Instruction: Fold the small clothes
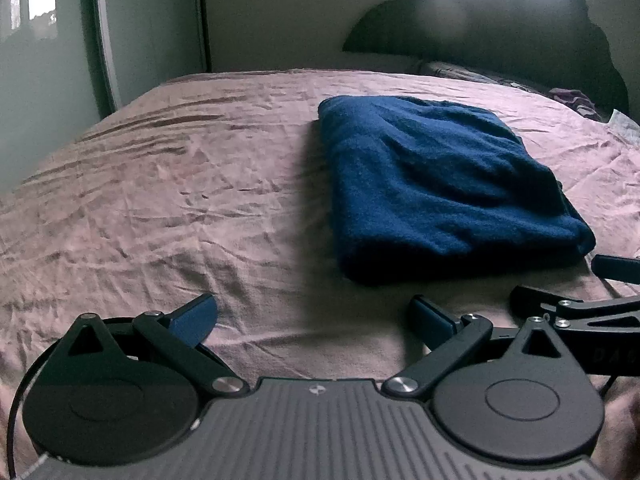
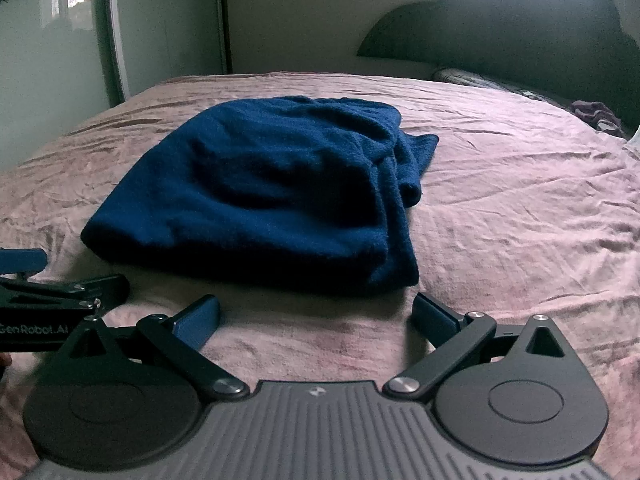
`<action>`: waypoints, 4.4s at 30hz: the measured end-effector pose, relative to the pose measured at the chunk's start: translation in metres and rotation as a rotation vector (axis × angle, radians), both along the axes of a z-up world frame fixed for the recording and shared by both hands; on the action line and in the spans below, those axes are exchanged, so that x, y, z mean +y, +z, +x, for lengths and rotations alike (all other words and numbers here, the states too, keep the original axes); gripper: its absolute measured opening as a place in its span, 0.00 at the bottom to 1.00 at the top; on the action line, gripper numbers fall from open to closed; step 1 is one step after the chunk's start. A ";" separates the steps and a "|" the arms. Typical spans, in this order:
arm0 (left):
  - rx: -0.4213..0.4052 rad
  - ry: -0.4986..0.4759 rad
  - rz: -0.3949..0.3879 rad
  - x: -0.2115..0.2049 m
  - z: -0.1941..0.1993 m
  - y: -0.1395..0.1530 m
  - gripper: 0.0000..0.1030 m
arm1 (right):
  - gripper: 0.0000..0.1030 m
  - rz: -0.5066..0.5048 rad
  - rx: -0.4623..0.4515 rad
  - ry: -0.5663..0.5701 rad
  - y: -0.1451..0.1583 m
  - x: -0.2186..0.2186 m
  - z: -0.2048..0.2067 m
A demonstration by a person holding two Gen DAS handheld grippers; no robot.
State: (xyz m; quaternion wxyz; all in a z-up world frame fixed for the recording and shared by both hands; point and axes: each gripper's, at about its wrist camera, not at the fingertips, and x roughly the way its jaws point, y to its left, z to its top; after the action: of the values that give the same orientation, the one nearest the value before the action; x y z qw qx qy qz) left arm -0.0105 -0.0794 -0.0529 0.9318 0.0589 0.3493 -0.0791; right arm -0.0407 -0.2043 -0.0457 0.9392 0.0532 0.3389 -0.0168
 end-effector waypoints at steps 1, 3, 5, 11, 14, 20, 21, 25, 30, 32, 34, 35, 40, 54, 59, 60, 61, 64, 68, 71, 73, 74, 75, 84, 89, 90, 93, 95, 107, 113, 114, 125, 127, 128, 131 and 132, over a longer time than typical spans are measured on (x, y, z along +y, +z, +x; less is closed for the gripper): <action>-0.003 -0.003 0.002 0.000 0.000 0.001 1.00 | 1.00 0.000 0.002 -0.001 0.000 0.000 0.000; -0.011 -0.006 0.000 0.000 -0.003 0.003 0.99 | 1.00 0.007 0.006 -0.009 0.002 0.001 -0.001; -0.030 -0.008 -0.001 0.000 -0.005 0.007 0.99 | 1.00 0.017 0.008 -0.019 0.004 0.001 -0.005; -0.086 -0.014 0.018 -0.003 -0.011 0.018 0.99 | 1.00 0.003 0.018 0.016 0.013 0.007 -0.013; -0.077 -0.023 0.009 -0.002 -0.011 0.021 0.99 | 1.00 -0.012 -0.001 0.019 0.018 0.009 -0.018; -0.042 -0.015 0.023 0.000 -0.007 0.019 0.99 | 1.00 -0.020 -0.048 -0.010 0.032 0.009 -0.025; -0.042 -0.008 0.031 0.000 -0.006 0.019 0.99 | 1.00 -0.003 -0.042 -0.011 0.033 0.007 -0.024; -0.048 0.009 0.052 0.003 -0.005 0.020 0.99 | 1.00 -0.036 -0.011 0.010 0.035 0.009 -0.023; -0.040 0.019 0.075 0.004 -0.004 0.019 0.99 | 1.00 -0.150 -0.010 0.017 0.035 0.024 -0.025; -0.033 0.020 0.072 0.004 -0.003 0.019 0.99 | 1.00 -0.155 -0.010 0.017 0.037 0.025 -0.024; -0.030 0.020 0.072 0.004 -0.003 0.019 0.99 | 1.00 -0.164 -0.001 0.013 0.038 0.026 -0.023; -0.030 0.020 0.073 0.004 -0.003 0.019 0.99 | 1.00 -0.168 -0.005 0.016 0.039 0.026 -0.024; -0.023 0.019 0.078 0.003 -0.003 0.018 0.99 | 1.00 -0.085 -0.082 -0.004 0.049 0.014 -0.034; -0.009 0.016 0.094 0.000 -0.001 0.014 0.99 | 1.00 -0.077 -0.085 0.006 0.050 0.010 -0.036; -0.001 0.020 0.091 0.000 -0.001 0.014 0.99 | 1.00 -0.084 -0.099 0.032 0.049 0.010 -0.038; -0.002 0.018 0.091 0.001 -0.001 0.014 0.99 | 1.00 -0.067 -0.097 0.035 0.048 0.008 -0.038; -0.003 0.018 0.092 0.001 -0.001 0.014 0.99 | 1.00 -0.043 -0.095 0.048 0.047 0.006 -0.038; -0.002 0.018 0.092 0.001 -0.001 0.014 0.99 | 1.00 -0.012 -0.109 0.070 0.046 0.006 -0.042; 0.002 0.016 0.090 0.001 -0.002 0.014 0.99 | 1.00 -0.081 -0.109 0.067 0.046 0.015 -0.042; 0.004 0.017 0.090 0.000 -0.002 0.013 0.99 | 1.00 -0.070 -0.120 0.060 0.046 0.014 -0.043; 0.005 0.017 0.088 0.000 -0.002 0.013 0.99 | 1.00 -0.064 -0.134 0.047 0.047 0.011 -0.044; 0.005 0.017 0.088 0.000 -0.002 0.013 0.99 | 1.00 -0.062 -0.138 0.041 0.047 0.010 -0.044; 0.007 0.018 0.088 0.000 -0.002 0.013 1.00 | 1.00 -0.059 -0.140 0.037 0.048 0.009 -0.044; 0.006 0.015 0.089 0.000 -0.002 0.013 0.99 | 1.00 -0.045 -0.110 0.036 0.043 0.010 -0.041; 0.015 0.021 0.088 0.000 0.000 0.011 1.00 | 1.00 -0.099 -0.127 0.036 0.045 0.015 -0.043; 0.015 0.022 0.089 0.000 0.000 0.011 1.00 | 1.00 -0.099 -0.127 0.037 0.046 0.015 -0.043; 0.012 0.021 0.094 -0.001 -0.001 0.011 1.00 | 1.00 -0.097 -0.122 0.038 0.045 0.014 -0.043; 0.011 0.021 0.095 -0.001 -0.001 0.011 1.00 | 1.00 -0.096 -0.121 0.042 0.045 0.015 -0.043; 0.012 0.021 0.094 -0.001 -0.001 0.011 1.00 | 1.00 -0.104 -0.116 0.057 0.043 0.020 -0.043; 0.013 0.021 0.093 -0.001 -0.001 0.010 1.00 | 1.00 -0.113 -0.119 0.063 0.042 0.021 -0.043; 0.013 0.021 0.093 -0.001 -0.001 0.010 1.00 | 1.00 -0.112 -0.119 0.063 0.042 0.020 -0.043; 0.013 0.022 0.092 -0.001 -0.001 0.010 1.00 | 1.00 -0.102 -0.117 0.065 0.040 0.020 -0.043; 0.013 0.022 0.092 -0.001 -0.001 0.010 1.00 | 1.00 -0.097 -0.117 0.066 0.040 0.019 -0.042; 0.014 0.021 0.092 -0.001 -0.001 0.010 1.00 | 1.00 -0.095 -0.117 0.066 0.040 0.018 -0.042; 0.015 0.017 0.092 -0.001 -0.001 0.010 1.00 | 1.00 -0.088 -0.120 0.062 0.040 0.016 -0.041; 0.017 0.015 0.093 -0.002 0.000 0.010 1.00 | 1.00 -0.081 -0.123 0.059 0.040 0.014 -0.040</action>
State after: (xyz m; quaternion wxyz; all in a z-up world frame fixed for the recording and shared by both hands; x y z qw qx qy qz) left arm -0.0103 -0.0812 -0.0424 0.9257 0.0990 0.3608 -0.0563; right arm -0.0807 -0.1904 -0.0058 0.9597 0.0059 0.2810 0.0004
